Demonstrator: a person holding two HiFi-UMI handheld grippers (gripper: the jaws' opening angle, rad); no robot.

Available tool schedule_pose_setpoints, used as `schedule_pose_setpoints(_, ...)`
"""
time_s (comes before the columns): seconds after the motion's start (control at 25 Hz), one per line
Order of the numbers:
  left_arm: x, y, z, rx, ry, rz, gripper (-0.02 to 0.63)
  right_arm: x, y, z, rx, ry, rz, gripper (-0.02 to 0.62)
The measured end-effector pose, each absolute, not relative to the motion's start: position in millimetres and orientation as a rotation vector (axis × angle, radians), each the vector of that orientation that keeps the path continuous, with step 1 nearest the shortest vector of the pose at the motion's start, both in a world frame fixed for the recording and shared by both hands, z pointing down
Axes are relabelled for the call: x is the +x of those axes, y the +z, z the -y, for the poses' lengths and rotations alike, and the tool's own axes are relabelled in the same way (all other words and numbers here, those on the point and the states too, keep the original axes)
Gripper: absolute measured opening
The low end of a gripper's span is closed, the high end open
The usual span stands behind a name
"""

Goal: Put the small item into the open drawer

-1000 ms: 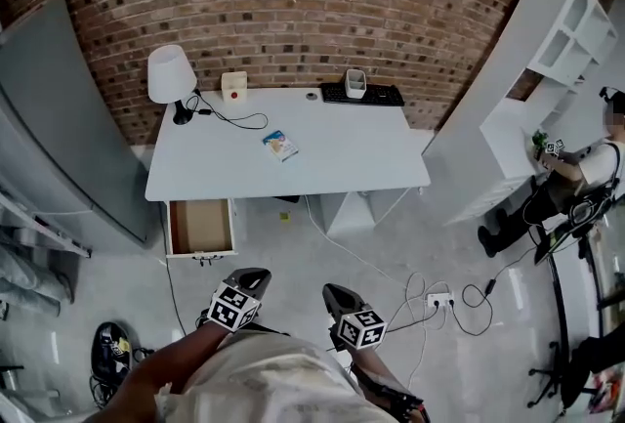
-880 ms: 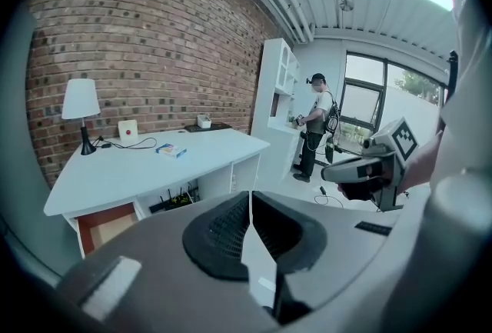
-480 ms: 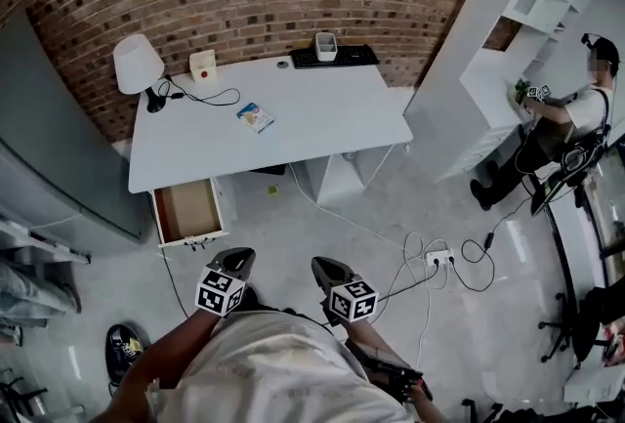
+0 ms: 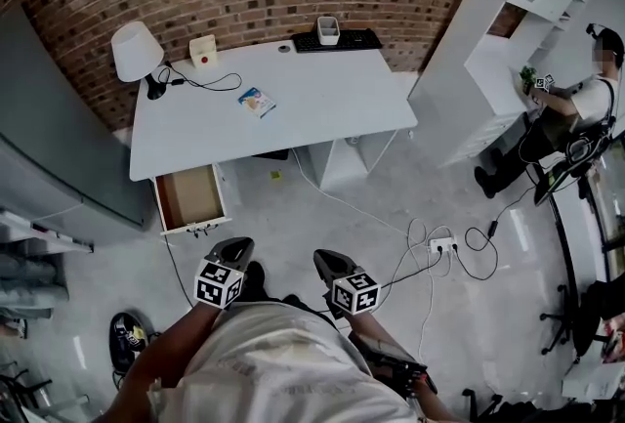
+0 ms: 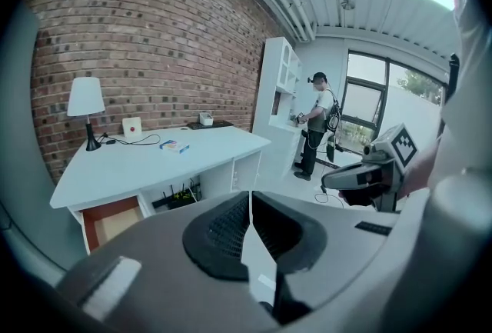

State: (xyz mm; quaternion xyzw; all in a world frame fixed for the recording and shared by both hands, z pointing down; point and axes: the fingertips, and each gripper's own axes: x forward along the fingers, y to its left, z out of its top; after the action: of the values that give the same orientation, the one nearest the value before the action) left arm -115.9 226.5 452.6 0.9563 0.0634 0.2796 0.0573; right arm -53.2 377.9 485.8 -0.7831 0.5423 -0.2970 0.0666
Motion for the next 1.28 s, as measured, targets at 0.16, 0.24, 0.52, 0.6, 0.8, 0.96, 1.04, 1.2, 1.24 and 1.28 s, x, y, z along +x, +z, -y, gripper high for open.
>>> schedule_pose_setpoints(0.16, -121, 452, -207, 2.878, 0.864, -0.110, 0.014, -49, 486, -368, -2.345, -0.904, -1.630, 0.006)
schedule_pose_setpoints(0.24, -122, 453, -206, 2.876, 0.883, -0.110, 0.014, -48, 487, -363, -2.333, -0.908, -1.630, 0.006)
schedule_pose_setpoints(0.52, -107, 466, -210, 2.840, 0.922, -0.166, 0.014, -44, 497, -360, -2.340, -0.973, -1.608, 0.006)
schedule_pose_setpoints(0.6, -96, 470, -213, 2.836, 0.916, -0.192, 0.014, -40, 498, -362, -2.351, -0.986, -1.600, 0.006)
schedule_pose_setpoints(0.8, -69, 472, -218, 2.840, 0.907, -0.296, 0.014, -15, 501, -364, -2.400, -1.007, -1.552, 0.006)
schedule_pose_setpoints(0.96, -55, 482, -200, 2.807, 0.933, -0.312, 0.014, 1, 494, -346, -2.435, -0.981, -1.535, 0.006)
schedule_pose_setpoints(1.04, -43, 484, -194, 2.801, 0.939, -0.339, 0.014, 9, 492, -341, -2.451, -0.974, -1.510, 0.006)
schedule_pose_setpoints(1.2, -15, 476, -194, 2.815, 0.923, -0.449, 0.014, 24, 492, -339, -2.487, -0.987, -1.430, 0.006)
schedule_pose_setpoints(1.24, -10, 476, -193, 2.815, 0.923, -0.475, 0.014, 27, 492, -338, -2.495, -0.991, -1.409, 0.006)
schedule_pose_setpoints(1.28, -5, 476, -191, 2.814, 0.925, -0.495, 0.014, 31, 492, -337, -2.502, -0.993, -1.390, 0.006)
